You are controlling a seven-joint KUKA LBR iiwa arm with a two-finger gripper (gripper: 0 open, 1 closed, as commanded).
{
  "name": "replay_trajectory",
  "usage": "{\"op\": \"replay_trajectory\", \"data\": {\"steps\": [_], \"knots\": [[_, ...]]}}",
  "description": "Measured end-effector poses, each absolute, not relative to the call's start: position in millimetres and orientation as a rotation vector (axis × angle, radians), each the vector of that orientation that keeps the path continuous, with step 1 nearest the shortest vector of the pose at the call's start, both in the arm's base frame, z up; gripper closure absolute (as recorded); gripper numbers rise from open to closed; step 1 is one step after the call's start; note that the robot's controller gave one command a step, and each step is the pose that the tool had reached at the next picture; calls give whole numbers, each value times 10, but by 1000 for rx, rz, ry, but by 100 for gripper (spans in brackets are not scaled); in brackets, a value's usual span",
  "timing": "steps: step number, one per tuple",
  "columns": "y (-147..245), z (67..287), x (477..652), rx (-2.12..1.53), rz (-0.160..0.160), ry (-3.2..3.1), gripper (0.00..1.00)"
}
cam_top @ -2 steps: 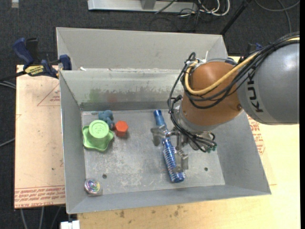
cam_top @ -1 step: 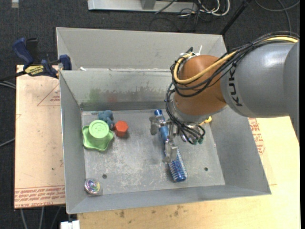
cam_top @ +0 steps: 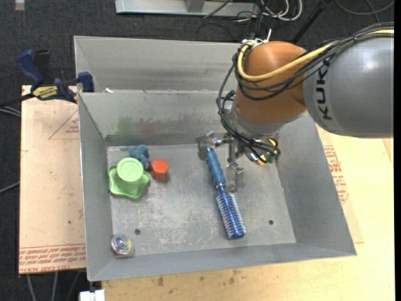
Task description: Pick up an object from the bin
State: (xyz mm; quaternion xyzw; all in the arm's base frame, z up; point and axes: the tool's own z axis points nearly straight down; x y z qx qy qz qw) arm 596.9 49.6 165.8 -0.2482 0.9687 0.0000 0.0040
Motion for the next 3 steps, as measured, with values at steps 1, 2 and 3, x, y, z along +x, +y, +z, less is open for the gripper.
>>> {"op": "replay_trajectory", "data": {"steps": [1, 2, 3], "knots": [[1335, 908, 6432, -910, 8, 3005, 0], [1835, 696, 6509, -938, 5, 2993, 0], [2391, 856, 6264, -827, -9, 3032, 0]]}}
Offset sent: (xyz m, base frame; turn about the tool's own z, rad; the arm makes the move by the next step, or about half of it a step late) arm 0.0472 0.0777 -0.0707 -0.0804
